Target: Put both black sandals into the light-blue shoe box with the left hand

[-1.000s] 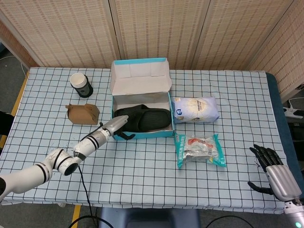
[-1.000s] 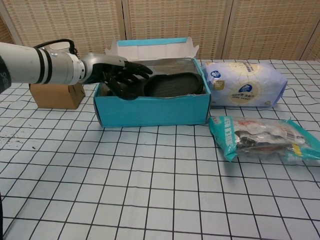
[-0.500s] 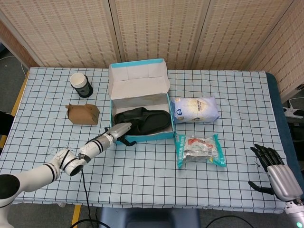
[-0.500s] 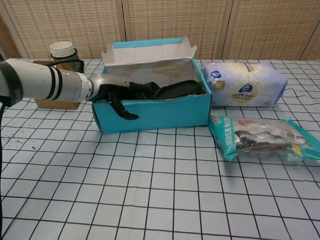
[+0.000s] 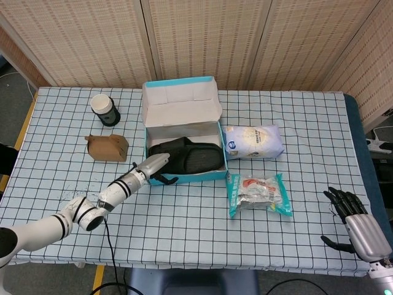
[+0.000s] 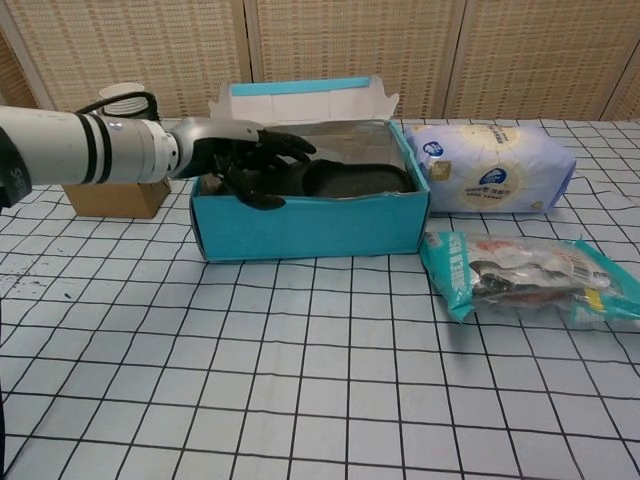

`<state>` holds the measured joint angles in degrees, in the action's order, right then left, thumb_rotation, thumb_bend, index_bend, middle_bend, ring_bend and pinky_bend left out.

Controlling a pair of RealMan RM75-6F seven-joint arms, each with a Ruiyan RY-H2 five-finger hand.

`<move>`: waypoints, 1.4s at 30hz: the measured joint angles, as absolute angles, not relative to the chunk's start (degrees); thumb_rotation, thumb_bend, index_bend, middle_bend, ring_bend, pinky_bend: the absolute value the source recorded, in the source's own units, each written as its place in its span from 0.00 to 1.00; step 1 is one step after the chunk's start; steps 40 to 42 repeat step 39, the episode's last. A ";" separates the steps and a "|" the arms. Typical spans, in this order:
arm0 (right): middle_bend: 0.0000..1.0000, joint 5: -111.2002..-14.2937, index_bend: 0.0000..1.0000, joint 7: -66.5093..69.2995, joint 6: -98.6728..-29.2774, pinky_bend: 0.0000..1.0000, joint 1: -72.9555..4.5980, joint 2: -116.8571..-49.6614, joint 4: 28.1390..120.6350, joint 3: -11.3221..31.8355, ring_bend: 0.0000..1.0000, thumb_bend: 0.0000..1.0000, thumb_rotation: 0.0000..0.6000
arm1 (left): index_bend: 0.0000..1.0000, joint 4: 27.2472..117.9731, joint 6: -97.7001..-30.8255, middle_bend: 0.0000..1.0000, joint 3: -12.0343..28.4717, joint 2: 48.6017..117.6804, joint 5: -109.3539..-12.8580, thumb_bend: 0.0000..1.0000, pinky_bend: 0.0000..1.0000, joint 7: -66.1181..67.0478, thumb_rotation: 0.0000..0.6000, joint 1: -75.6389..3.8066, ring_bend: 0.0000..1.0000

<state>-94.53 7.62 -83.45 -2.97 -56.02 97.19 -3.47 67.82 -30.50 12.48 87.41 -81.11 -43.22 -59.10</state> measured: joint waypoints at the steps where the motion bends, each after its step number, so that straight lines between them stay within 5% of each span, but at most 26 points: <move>1: 0.00 -94.56 0.00 7.56 -83.43 0.00 -2.98 -56.05 97.18 -3.48 0.00 0.07 1.00 | 0.00 68.49 -31.87 0.00 12.84 87.07 -81.11 0.40 0.02 -43.15 1.00 -58.79 0.00; 14: 0.00 -94.87 0.00 7.22 -83.44 0.00 -2.96 -56.15 97.26 -3.62 0.00 0.07 1.00 | 0.00 74.83 -43.46 0.00 15.33 83.23 -80.98 0.40 0.02 -42.43 1.00 -55.06 0.00; 23: 0.00 -95.31 0.00 6.27 -85.77 0.00 -2.28 -56.76 96.77 -3.01 0.00 0.07 1.00 | 0.00 87.32 -49.52 0.00 9.17 73.30 -79.74 0.40 0.02 -22.25 1.00 -46.84 0.00; 30: 0.00 -94.37 0.00 2.14 -88.02 0.00 -1.28 -58.17 96.62 -1.88 0.00 0.07 1.00 | 0.00 96.98 -69.64 0.00 0.04 67.88 -79.19 0.40 0.01 8.31 1.00 -30.24 0.00; 36: 0.00 -93.67 0.00 -0.75 -89.37 0.00 -0.51 -59.72 96.57 -1.06 0.00 0.07 1.00 | 0.00 95.25 -91.64 0.00 -5.10 68.99 -81.72 0.41 0.01 15.76 1.00 -13.08 0.00; 42: 0.00 -93.55 0.00 -1.62 -88.97 0.00 -0.51 -59.94 96.97 -1.10 0.00 0.07 1.00 | 0.00 93.08 -96.77 0.00 -7.23 69.27 -84.00 0.41 0.01 14.94 1.00 -7.60 0.00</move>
